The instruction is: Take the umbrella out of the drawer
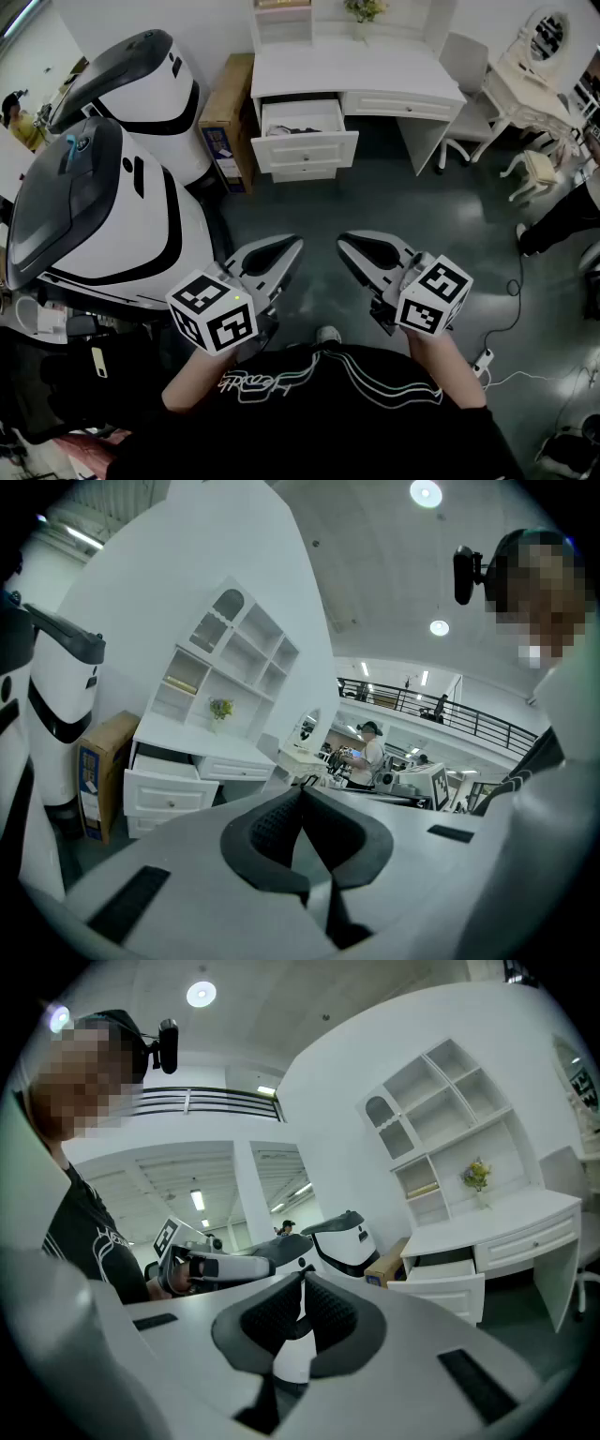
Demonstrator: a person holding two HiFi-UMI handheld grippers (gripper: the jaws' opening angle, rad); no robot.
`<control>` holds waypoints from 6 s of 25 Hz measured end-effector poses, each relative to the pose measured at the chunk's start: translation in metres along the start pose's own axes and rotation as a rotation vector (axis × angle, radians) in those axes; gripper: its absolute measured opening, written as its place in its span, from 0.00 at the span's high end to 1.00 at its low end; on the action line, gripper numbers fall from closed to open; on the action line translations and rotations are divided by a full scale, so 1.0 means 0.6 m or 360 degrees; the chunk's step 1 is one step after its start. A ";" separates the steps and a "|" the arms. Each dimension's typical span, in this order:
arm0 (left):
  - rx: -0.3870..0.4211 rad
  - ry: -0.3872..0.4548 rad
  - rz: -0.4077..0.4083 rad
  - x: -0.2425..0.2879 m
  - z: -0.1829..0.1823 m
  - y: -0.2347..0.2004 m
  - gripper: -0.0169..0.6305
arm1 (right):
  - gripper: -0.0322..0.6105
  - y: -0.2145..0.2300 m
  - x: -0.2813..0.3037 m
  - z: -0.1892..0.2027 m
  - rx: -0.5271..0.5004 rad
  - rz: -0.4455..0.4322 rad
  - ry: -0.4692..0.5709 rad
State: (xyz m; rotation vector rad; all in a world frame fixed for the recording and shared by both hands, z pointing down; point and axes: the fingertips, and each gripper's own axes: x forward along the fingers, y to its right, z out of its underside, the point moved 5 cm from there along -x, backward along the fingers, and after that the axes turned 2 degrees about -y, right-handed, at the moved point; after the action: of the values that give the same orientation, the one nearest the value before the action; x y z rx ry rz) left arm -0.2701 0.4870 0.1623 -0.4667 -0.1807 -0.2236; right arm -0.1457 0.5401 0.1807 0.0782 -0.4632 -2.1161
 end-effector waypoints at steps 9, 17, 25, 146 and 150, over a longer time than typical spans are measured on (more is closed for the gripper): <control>0.0005 0.0000 -0.0064 0.095 -0.004 0.015 0.94 | 0.87 0.082 -0.053 -0.006 -0.0003 0.0018 -0.0020; 0.0003 -0.0046 -0.0128 0.167 0.023 0.026 0.94 | 0.87 0.158 -0.098 0.023 0.0116 -0.0007 0.0017; -0.0064 -0.0108 -0.0127 0.227 0.027 -0.005 0.94 | 0.87 0.237 -0.101 0.028 0.0205 0.0028 0.0059; -0.0565 0.0084 -0.0760 0.447 -0.228 -0.848 0.94 | 0.62 0.970 0.719 -0.004 -0.0871 -0.0026 -0.1376; -0.0467 0.0099 -0.0682 0.439 -0.255 -0.792 0.94 | 0.62 0.907 0.659 -0.093 -0.0813 0.0056 -0.1114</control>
State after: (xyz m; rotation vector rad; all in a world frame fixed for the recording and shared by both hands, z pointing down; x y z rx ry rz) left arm -0.1192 -0.0419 0.2883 -0.7095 -0.1868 -0.6899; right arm 0.0787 -0.0672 0.3706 -0.9759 -0.2988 -2.1226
